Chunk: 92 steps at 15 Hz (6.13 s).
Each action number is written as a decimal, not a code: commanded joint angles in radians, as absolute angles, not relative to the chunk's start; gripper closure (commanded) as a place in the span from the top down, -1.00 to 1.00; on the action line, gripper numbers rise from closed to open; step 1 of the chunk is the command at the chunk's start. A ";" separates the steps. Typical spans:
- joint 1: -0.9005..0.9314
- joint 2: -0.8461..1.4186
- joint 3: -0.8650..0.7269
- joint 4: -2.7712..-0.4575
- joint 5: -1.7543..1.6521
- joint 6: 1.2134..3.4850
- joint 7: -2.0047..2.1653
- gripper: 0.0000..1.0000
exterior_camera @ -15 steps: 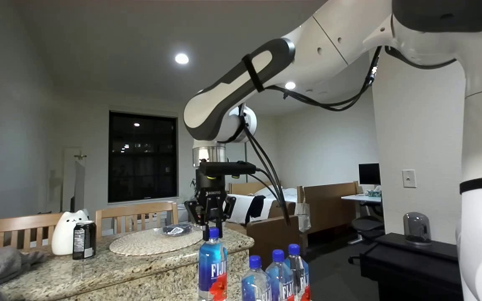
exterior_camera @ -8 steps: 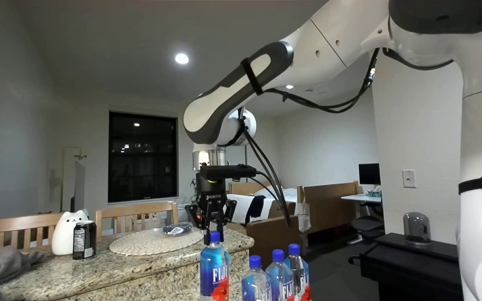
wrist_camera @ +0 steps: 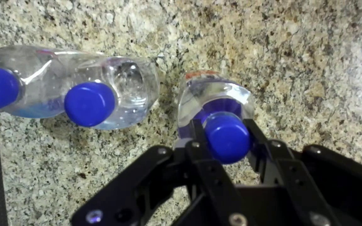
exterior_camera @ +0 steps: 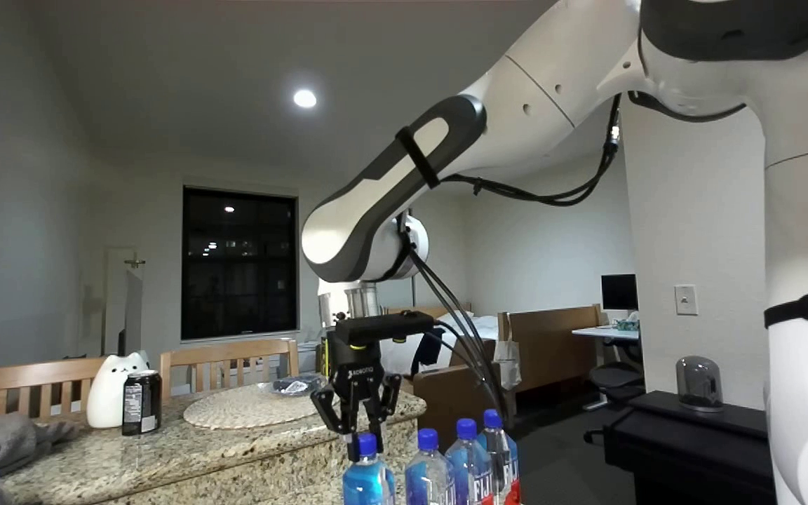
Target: Put the bottles in a straight line
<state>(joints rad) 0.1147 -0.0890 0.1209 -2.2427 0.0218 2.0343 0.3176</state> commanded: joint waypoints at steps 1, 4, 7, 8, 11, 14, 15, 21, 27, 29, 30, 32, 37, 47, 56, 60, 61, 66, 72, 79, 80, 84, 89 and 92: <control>0.120 -0.084 0.135 -2.267 0.008 2.072 0.327 -0.71; 0.126 -0.071 0.145 -2.269 -0.031 2.093 0.366 -0.71; 0.126 -0.074 0.153 -2.270 -0.051 2.092 0.374 -0.71; 0.127 -0.076 0.155 -2.270 -0.055 2.086 0.374 -0.71; 0.129 -0.081 0.159 -2.268 -0.056 2.061 0.358 -0.71; 0.126 -0.076 0.157 -2.256 -0.050 2.025 0.334 -0.71; 0.126 -0.078 0.155 -2.252 -0.039 2.008 0.322 -0.71; 0.124 -0.085 0.152 -2.241 -0.038 1.959 0.300 -0.71; 0.119 -0.083 0.145 -2.251 -0.046 1.990 0.300 -0.71; 0.118 -0.087 0.142 -2.254 -0.049 2.002 0.298 -0.71; 0.116 -0.086 0.140 -2.253 -0.050 2.009 0.297 -0.71; 0.114 -0.082 0.135 -2.249 -0.052 2.006 0.293 -0.71; 0.115 -0.076 0.129 -2.246 -0.057 2.001 0.283 -0.71; 0.114 -0.078 0.128 -2.245 -0.077 2.000 0.278 -0.72; 0.114 -0.084 0.126 -2.249 -0.085 1.993 0.277 -0.72; 0.114 -0.086 0.125 -2.251 -0.081 1.990 0.276 -0.72; 0.114 -0.086 0.125 -2.252 -0.080 1.990 0.276 -0.72; 0.113 -0.089 0.123 -2.252 -0.069 1.988 0.279 0.32; 0.115 -0.090 0.121 -2.249 -0.062 1.987 0.279 0.98; 0.119 -0.117 0.122 -2.192 -0.020 1.996 0.277 1.00; 0.118 -0.127 0.120 -2.179 -0.009 1.986 0.274 1.00; 0.119 -0.177 0.123 -2.158 0.011 1.978 0.283 1.00; 0.122 -0.246 0.147 -2.172 0.009 2.008 0.334 1.00; 0.116 -0.224 0.152 -2.143 -0.003 1.992 0.319 1.00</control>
